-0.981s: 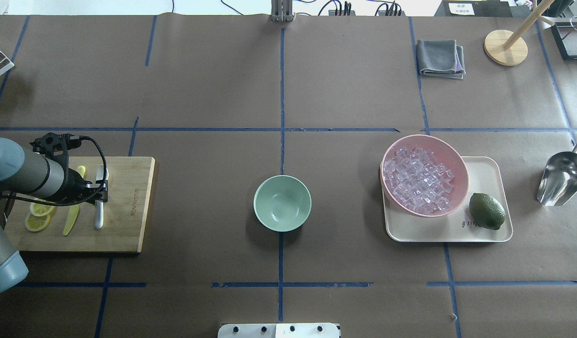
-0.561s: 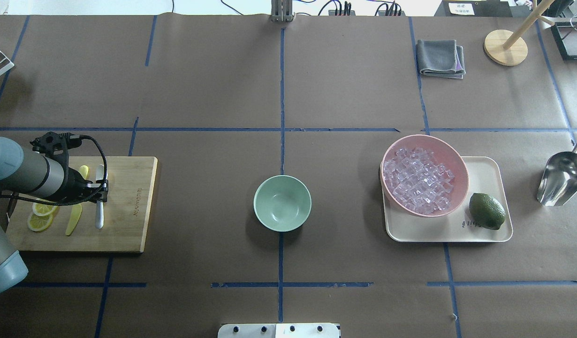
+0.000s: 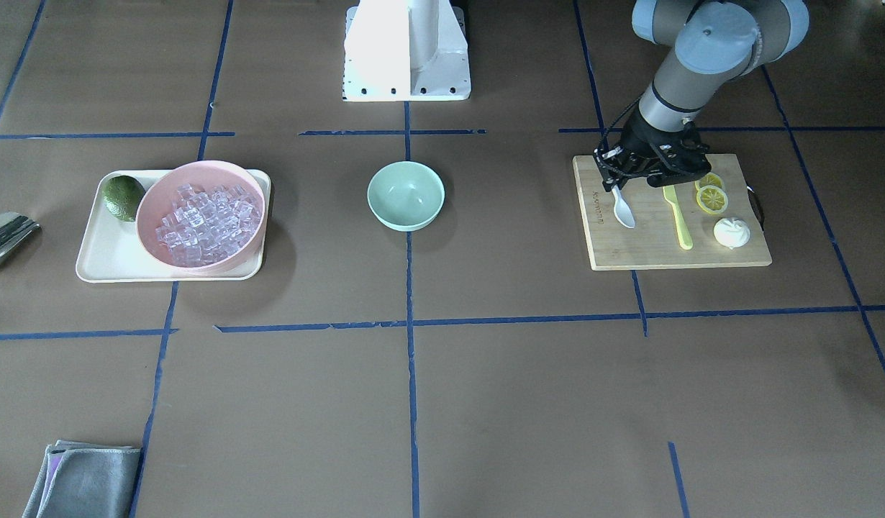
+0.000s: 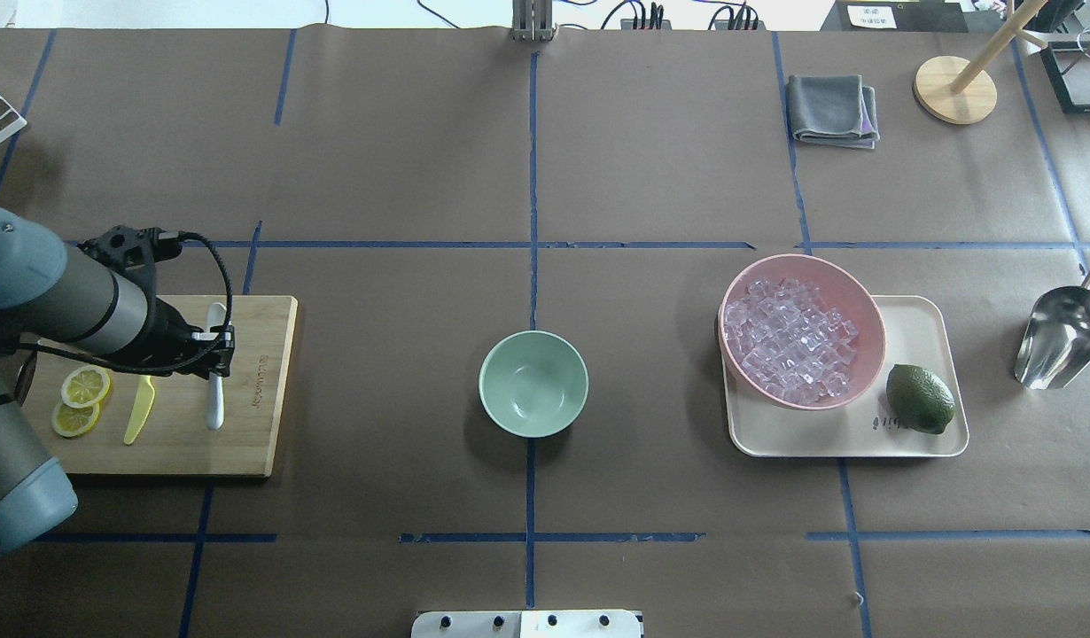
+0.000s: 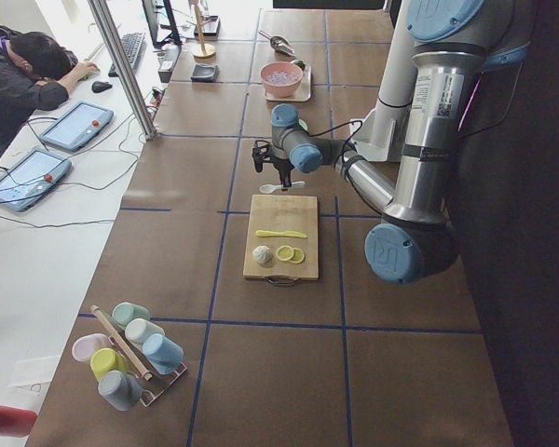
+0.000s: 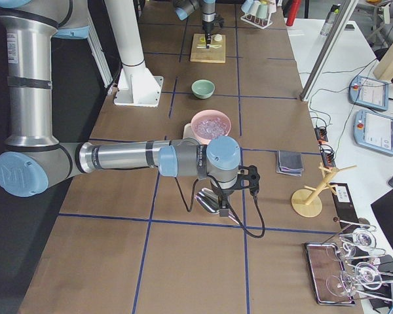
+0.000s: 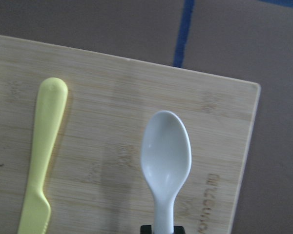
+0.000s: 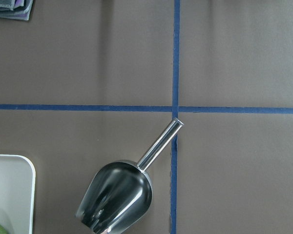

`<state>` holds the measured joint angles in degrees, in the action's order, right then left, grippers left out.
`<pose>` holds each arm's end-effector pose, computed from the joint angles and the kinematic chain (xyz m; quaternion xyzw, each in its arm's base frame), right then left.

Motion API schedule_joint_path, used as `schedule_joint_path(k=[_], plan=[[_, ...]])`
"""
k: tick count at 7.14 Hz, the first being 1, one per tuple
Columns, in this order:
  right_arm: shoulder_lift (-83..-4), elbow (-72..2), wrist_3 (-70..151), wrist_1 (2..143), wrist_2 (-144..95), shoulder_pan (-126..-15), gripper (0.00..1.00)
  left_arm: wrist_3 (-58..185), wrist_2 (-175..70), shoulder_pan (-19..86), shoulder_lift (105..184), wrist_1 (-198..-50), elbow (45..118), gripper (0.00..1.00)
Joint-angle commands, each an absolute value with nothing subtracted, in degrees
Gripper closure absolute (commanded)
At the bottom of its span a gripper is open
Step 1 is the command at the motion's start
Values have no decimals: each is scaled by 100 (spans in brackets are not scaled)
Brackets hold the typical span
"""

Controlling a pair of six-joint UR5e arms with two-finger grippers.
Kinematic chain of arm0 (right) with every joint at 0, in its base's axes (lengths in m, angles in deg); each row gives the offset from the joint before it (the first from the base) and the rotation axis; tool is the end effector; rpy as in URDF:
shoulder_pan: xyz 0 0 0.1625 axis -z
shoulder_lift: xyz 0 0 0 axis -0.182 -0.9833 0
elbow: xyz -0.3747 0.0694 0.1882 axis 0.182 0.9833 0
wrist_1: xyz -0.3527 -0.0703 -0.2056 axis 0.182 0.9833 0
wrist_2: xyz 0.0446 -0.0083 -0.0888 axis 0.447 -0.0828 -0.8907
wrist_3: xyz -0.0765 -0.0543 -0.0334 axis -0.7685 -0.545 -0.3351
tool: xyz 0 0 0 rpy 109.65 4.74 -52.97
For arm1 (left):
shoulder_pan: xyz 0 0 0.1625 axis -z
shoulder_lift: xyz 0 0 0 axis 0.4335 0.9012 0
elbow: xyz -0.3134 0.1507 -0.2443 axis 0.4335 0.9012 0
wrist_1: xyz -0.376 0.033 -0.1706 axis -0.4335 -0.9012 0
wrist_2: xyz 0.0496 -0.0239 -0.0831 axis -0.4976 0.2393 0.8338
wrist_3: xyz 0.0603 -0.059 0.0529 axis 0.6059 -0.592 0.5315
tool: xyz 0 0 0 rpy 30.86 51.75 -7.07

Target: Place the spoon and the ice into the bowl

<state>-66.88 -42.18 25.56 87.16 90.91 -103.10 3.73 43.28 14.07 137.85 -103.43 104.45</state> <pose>0.0803 -0.4681 0.5965 0.0453 -0.4091 0.0142 0.9113 0.3610 -0.4139 0.3420 -0.0344 0.4130 -0.1059 0.9039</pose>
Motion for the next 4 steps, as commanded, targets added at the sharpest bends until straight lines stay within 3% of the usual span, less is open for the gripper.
schedule_joint_path(k=[1,4], plan=[[-6680,-4221,2626,8709,9103,-10242,0,-197,4340,1212,15079,-9319,10443,100],[-6688,-4561,3185,8718,9147,-10006,0,-1095,4261,255,16082,-9263,10138,100]])
